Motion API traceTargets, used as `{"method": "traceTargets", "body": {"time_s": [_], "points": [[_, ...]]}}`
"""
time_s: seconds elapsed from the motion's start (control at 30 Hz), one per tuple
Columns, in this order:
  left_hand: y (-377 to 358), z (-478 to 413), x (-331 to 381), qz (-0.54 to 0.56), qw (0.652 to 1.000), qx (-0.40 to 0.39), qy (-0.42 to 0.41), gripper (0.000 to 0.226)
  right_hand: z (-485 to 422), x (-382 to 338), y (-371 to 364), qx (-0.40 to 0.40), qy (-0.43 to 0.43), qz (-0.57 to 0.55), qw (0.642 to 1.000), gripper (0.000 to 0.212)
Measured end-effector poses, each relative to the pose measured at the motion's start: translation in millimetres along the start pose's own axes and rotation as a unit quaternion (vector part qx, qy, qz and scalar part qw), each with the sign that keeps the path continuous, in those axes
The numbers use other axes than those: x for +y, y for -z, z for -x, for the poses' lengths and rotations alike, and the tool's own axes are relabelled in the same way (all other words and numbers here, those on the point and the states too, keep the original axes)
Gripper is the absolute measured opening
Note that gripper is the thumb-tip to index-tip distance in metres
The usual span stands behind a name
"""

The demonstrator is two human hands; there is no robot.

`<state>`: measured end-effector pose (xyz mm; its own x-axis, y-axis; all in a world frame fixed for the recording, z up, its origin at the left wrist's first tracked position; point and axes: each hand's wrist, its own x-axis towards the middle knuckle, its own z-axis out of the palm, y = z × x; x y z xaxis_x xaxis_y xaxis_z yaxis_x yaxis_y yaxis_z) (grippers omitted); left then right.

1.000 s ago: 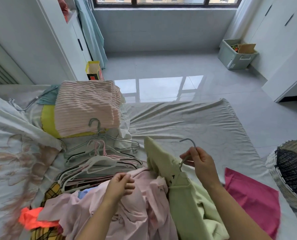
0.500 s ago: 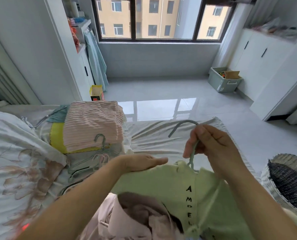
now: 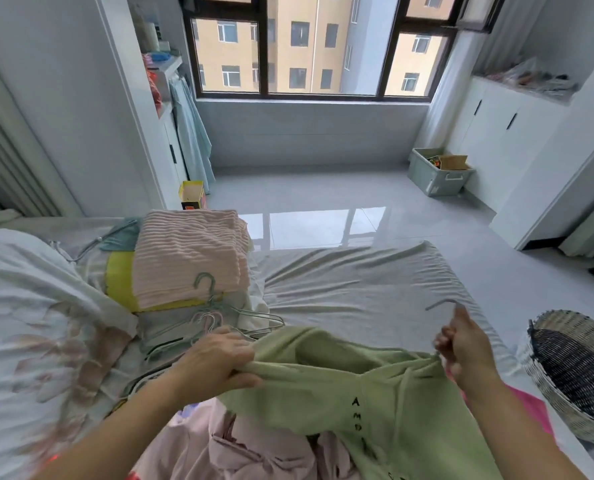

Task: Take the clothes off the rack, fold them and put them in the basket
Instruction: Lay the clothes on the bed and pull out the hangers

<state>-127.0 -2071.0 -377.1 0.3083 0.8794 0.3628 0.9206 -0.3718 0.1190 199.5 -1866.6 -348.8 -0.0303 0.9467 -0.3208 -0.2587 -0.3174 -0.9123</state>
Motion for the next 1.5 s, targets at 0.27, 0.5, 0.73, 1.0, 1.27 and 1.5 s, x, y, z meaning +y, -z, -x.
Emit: {"method": "traceTargets", "body": {"time_s": [0.27,0.5,0.73,1.0,1.27,1.5], "points": [[-7.9,14.1,23.1,0.037,0.974,-0.032,0.221,0.078,7.5,-14.9,-9.0,-0.122,-0.001,-0.029,0.992,0.058],[-21.0,-20.1,35.7,0.168,0.905,-0.071,0.384,0.033,35.5,-19.7,-29.1,-0.15,0.11,-0.024,0.982,0.056],[-25.9,-0.8,21.1,0.375,0.788,0.056,0.485,0.037,23.5,-16.0,17.0,-0.151,0.047,-0.171,0.972,0.057],[-54.0,-34.7,84.4,0.261,0.867,-0.208,0.371,0.022,51.5,-45.5,-33.5,-0.116,0.075,-0.313,0.939,0.046],[-8.4,-71.8,112.5,0.653,0.666,0.142,0.333,0.061,104.4,-55.8,-143.9,-0.31,0.068,-0.264,0.911,0.042],[-8.3,-36.0,59.5,0.723,0.398,0.321,0.465,0.007,129.3,39.3,-195.0,-0.423,0.023,0.108,0.899,0.034]]}}
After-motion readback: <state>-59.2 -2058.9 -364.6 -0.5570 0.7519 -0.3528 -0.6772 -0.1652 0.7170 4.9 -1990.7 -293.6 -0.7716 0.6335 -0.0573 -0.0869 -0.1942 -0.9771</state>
